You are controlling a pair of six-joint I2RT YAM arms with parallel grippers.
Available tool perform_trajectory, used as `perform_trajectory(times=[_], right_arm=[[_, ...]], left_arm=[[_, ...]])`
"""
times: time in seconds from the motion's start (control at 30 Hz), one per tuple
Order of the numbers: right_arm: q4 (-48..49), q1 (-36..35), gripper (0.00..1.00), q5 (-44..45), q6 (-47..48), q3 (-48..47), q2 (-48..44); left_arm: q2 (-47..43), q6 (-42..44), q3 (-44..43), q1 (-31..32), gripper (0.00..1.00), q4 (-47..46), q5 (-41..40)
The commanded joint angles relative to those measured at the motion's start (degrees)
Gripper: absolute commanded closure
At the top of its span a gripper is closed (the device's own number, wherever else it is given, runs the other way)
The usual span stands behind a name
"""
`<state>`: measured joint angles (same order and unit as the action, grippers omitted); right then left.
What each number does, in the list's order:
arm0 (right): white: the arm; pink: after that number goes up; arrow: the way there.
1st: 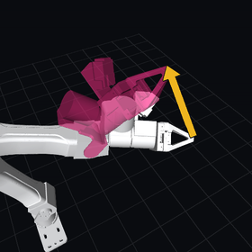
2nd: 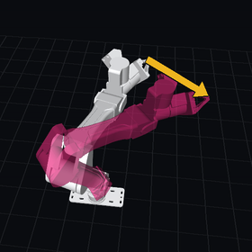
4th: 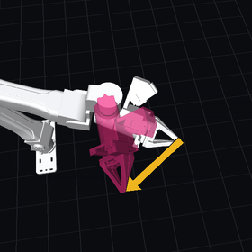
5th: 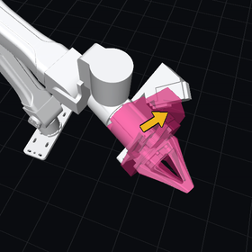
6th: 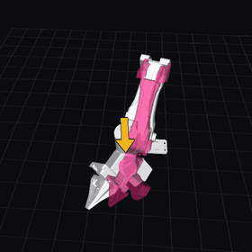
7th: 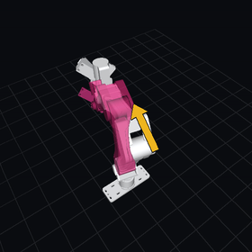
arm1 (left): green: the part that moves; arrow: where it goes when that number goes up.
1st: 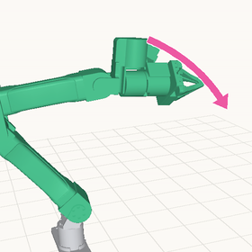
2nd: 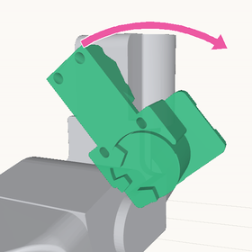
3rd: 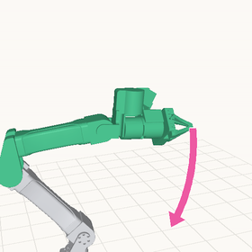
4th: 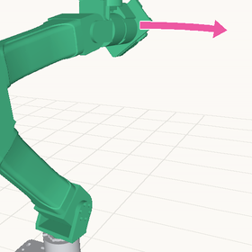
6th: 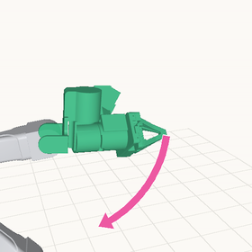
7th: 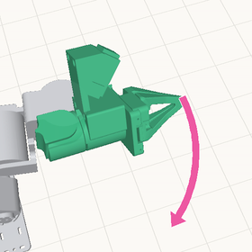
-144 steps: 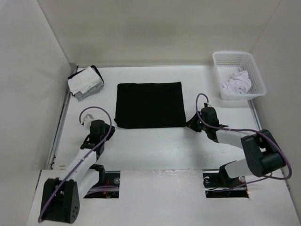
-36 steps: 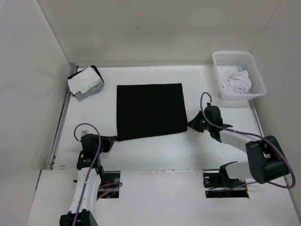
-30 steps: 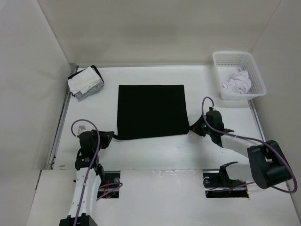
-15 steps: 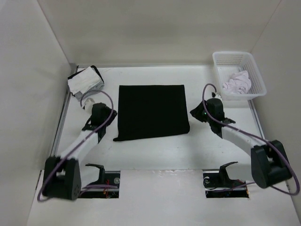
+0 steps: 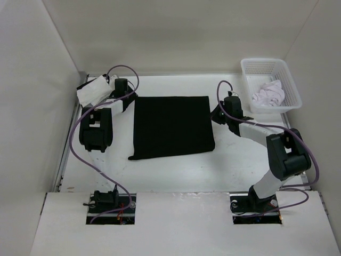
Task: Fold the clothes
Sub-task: Fold the tank top
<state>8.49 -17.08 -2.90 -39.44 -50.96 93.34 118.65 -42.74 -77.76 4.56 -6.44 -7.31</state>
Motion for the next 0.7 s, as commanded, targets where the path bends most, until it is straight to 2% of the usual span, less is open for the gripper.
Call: perform_trajectory(times=[0.0, 0.4, 0.67], right_arm=[[4.95, -1.59, 0.91, -2.2, 0.42, -2.48, 1.23], [6.89, -5.55, 0.9, -2.38, -0.99, -1.69, 2.64], [6.98, -5.81, 0.86, -2.11, -1.16, -1.95, 1.58]], left_arm=[[2.1, 6.17, -6.78, 0.32, 0.64, 3.36, 0.2], [8.17, 8.99, -12.5, 1.11, 0.64, 6.35, -1.39], [9.76, 9.34, -14.79, 1.55, 0.69, 7.67, -1.74]])
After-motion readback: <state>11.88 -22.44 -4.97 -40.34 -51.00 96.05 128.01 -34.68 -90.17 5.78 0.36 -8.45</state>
